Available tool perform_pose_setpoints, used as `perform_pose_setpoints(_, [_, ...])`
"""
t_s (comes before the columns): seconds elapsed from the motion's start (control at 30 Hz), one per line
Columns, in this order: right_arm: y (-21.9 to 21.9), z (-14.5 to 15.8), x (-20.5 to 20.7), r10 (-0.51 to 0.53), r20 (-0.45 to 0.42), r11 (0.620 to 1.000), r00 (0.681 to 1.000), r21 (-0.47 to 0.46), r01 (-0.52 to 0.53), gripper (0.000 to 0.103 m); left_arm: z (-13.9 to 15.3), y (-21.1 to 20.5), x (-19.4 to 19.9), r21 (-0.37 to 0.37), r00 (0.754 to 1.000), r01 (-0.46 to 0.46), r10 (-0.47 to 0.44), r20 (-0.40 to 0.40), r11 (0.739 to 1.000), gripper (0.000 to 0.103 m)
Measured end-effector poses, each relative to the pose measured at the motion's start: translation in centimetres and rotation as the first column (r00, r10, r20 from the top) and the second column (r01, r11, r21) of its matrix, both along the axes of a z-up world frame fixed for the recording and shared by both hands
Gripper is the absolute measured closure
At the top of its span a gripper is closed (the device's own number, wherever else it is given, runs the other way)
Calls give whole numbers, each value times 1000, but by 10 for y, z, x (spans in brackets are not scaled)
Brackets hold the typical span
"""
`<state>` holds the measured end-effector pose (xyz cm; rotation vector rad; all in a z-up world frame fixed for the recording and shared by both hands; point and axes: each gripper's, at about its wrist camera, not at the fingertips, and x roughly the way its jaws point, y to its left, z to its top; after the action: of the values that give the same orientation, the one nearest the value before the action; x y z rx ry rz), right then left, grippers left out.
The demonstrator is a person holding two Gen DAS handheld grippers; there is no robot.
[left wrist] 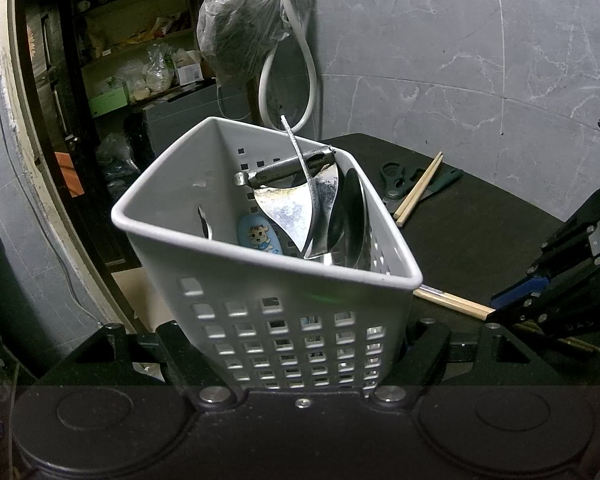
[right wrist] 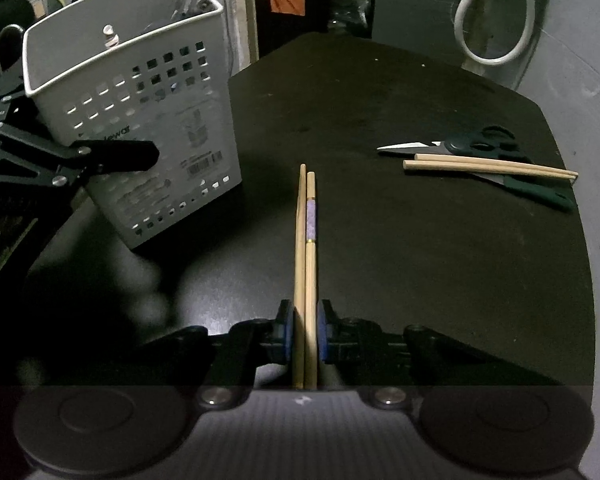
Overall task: Organize utensils
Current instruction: 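Close the right gripper on both chopsticks, aligning them together, then lift the purple-banded chopsticks with the right gripper toward the basket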
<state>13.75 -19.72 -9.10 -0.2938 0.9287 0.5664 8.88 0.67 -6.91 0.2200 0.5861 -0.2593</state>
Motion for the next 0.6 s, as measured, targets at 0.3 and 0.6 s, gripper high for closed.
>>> perform_pose_setpoints(0.3, [8,6,14,25,-22,999,999,-25,-26,82,0,0,0,0,1000,0,0,0,1000,24])
perform_pose_setpoints(0.6, [15,6,31,-13,-119,999,993,-45,7,84,0,1,-1,-2,1000,-2,2,1,1000,24])
